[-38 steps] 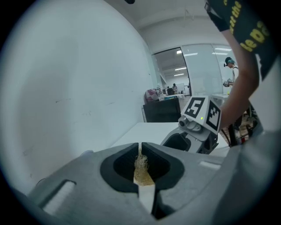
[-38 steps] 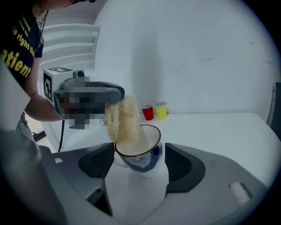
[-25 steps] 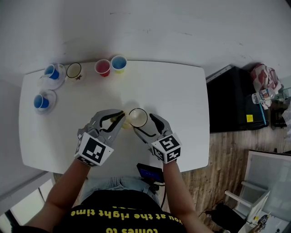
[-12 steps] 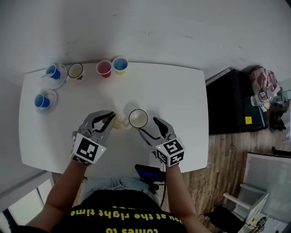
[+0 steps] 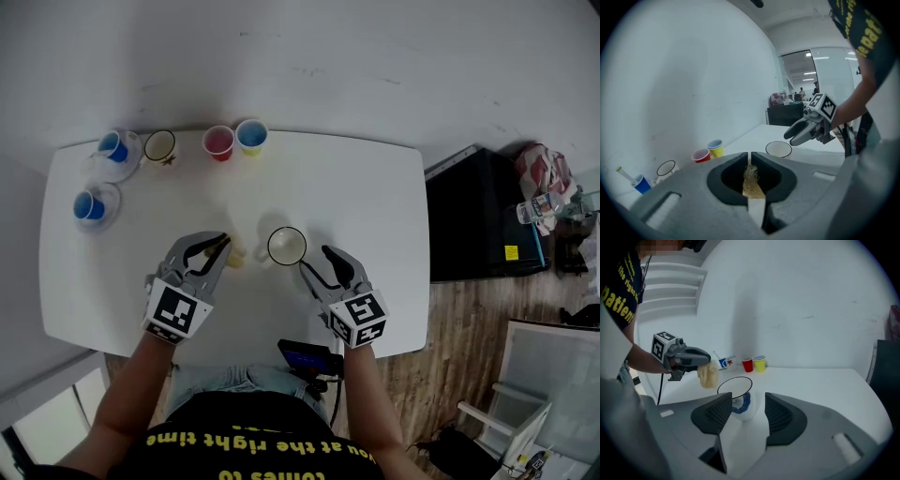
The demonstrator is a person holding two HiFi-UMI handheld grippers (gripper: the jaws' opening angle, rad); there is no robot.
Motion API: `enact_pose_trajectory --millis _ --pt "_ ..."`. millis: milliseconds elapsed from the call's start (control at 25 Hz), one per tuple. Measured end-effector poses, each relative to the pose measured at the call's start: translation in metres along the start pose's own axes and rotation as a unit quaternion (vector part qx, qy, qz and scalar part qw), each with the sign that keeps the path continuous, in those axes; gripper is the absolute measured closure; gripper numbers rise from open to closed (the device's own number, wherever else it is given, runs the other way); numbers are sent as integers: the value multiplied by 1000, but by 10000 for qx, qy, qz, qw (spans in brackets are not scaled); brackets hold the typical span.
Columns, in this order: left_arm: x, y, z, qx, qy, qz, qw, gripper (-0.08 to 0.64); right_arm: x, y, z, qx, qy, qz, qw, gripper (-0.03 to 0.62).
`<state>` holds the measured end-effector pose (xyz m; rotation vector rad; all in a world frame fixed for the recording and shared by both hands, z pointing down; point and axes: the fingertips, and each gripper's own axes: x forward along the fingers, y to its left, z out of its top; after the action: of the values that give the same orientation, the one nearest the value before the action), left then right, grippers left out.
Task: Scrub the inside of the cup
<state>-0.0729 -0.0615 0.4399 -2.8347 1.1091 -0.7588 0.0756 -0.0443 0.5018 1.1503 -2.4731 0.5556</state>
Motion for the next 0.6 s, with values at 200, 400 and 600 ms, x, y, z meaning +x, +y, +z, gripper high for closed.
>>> enact_pose_trajectory --millis 200,400,600 --pt "-3 0 -4 -73 -14 48 10000 535 -7 -7 11 -78 -228 -242 9994 444" --pt "-6 1 -8 -137 -9 89 9999 535 -16 -12 20 -140 -472 -467 9977 517" --pt "-9 1 -13 -207 57 123 9997 535 -22 -17 27 -141 -631 -652 9958 584"
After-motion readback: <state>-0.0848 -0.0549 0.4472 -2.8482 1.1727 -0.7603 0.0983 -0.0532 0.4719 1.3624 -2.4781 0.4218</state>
